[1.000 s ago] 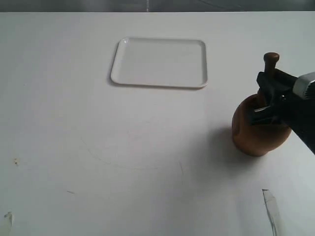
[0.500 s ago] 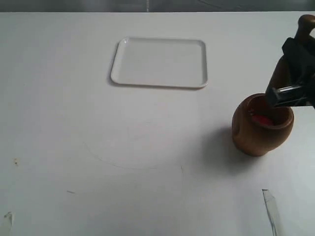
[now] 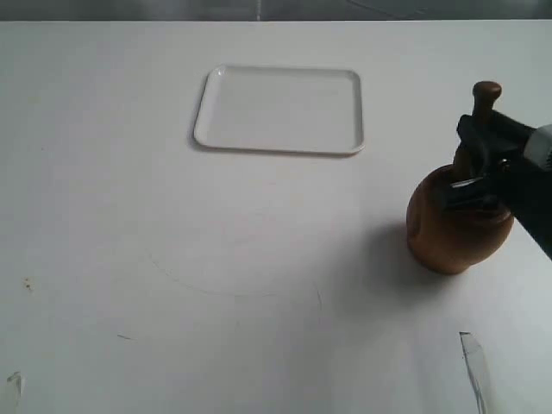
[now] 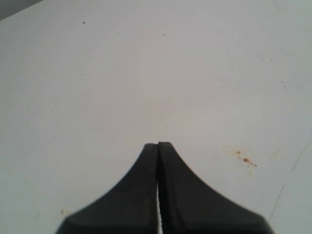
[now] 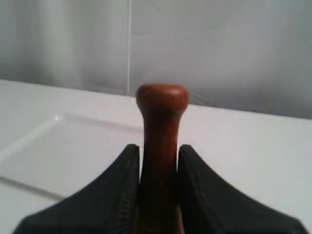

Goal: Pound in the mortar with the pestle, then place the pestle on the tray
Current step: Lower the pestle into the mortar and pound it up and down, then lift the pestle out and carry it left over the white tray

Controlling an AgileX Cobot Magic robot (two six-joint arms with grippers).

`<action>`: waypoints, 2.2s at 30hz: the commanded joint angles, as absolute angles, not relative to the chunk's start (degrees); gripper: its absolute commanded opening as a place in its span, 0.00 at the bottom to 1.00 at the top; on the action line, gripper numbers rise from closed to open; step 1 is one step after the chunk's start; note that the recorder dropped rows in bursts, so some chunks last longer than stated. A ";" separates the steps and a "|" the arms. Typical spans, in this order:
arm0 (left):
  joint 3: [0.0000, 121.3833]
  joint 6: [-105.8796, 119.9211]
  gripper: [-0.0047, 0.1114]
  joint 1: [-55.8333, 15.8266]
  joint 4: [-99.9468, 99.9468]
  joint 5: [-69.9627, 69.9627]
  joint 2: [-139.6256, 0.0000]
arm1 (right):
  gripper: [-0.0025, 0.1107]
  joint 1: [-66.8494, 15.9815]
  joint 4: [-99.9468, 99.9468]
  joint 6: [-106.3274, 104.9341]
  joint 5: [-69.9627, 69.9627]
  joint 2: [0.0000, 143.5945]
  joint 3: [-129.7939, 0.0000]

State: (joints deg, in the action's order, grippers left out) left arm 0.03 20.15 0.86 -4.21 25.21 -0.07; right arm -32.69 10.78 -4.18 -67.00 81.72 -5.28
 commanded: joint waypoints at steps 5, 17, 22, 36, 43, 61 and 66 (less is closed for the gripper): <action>0.00 19.68 0.04 0.42 -3.79 25.03 0.00 | 0.02 -32.63 12.58 -8.71 -57.29 60.89 -5.22; 0.00 19.68 0.04 0.42 -3.79 25.03 0.00 | 0.02 -32.63 12.30 -5.59 -62.85 86.77 -5.22; 0.00 19.68 0.04 0.42 -3.79 25.03 0.00 | 0.02 -32.63 10.29 -5.01 -69.96 88.59 -5.22; 0.00 19.68 0.04 0.42 -3.79 25.03 0.00 | 0.02 -32.63 0.00 -4.20 -19.31 66.45 -34.79; 0.00 19.68 0.04 0.42 -3.79 25.03 0.00 | 0.02 -32.63 -1.15 -6.69 19.97 76.82 -61.65; 0.00 19.68 0.04 0.42 -3.79 25.03 0.00 | 0.02 -32.63 10.16 -21.25 43.65 117.68 -99.86; 0.00 19.68 0.04 0.42 -3.79 25.03 0.00 | 0.02 -32.63 10.05 -21.25 41.30 124.81 -106.32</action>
